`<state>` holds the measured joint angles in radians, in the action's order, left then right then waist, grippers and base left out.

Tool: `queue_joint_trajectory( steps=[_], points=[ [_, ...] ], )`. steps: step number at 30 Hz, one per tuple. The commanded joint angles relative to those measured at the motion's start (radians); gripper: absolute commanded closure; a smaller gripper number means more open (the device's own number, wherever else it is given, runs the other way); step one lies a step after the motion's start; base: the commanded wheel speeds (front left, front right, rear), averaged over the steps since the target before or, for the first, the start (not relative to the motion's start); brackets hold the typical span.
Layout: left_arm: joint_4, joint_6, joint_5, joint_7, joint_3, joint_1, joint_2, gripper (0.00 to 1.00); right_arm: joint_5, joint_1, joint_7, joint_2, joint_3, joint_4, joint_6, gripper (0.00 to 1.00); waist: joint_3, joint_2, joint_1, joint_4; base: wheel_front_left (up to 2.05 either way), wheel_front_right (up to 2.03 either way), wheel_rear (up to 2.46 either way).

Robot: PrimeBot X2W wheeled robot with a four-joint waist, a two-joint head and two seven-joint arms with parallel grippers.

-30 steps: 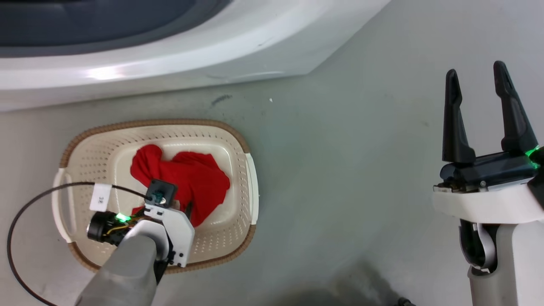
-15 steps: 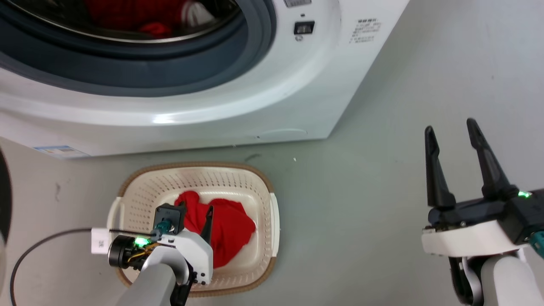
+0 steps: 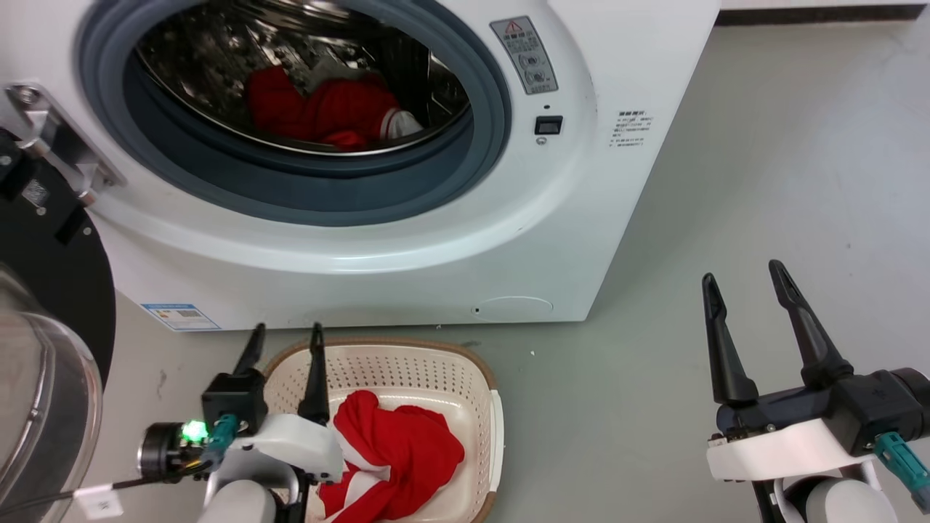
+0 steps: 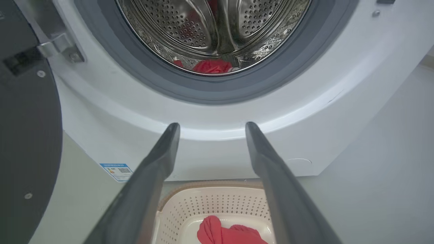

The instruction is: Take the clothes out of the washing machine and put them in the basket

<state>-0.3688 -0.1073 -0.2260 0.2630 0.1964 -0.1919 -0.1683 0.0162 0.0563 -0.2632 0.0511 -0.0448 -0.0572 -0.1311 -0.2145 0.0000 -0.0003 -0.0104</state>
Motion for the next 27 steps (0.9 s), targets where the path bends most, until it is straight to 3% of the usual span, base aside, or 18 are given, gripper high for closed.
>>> queue_joint_trajectory(
  steps=[1, 6, 11, 18, 27],
  points=[
    [0.021, -0.004, 0.01, 0.003, -0.011, 0.012, 0.007, 0.0, -0.003, -0.013, -0.002, -0.002, -0.002, 0.001, 0.001, 0.0, 0.011, 0.0, 0.0003, 0.004, 0.0, 0.0, 0.0],
    [0.163, -0.005, 0.071, 0.003, -0.1, 0.052, 0.03, 0.0, 0.002, -0.018, -0.002, -0.002, -0.011, 0.001, 0.001, 0.0, 0.017, 0.0, 0.0003, -0.002, 0.0, 0.0, 0.0],
    [0.204, 0.017, 0.092, 0.003, -0.174, 0.0, 0.049, 0.0, 0.007, 0.001, -0.002, -0.002, -0.016, -0.007, 0.001, 0.0, -0.01, 0.0, 0.0003, -0.018, 0.0, 0.0, 0.0],
    [0.133, 0.091, 0.107, 0.002, -0.24, -0.161, 0.049, 0.0, 0.012, 0.057, -0.002, -0.002, -0.018, -0.022, 0.001, 0.0, -0.096, 0.0, 0.0003, -0.056, 0.0, 0.0, 0.0],
    [-0.082, 0.165, 0.125, 0.003, -0.26, -0.486, -0.02, 0.0, 0.04, 0.139, -0.002, -0.002, -0.013, -0.044, 0.001, 0.0, -0.256, 0.0, 0.0003, -0.116, 0.0, 0.0, 0.0]
  ],
)
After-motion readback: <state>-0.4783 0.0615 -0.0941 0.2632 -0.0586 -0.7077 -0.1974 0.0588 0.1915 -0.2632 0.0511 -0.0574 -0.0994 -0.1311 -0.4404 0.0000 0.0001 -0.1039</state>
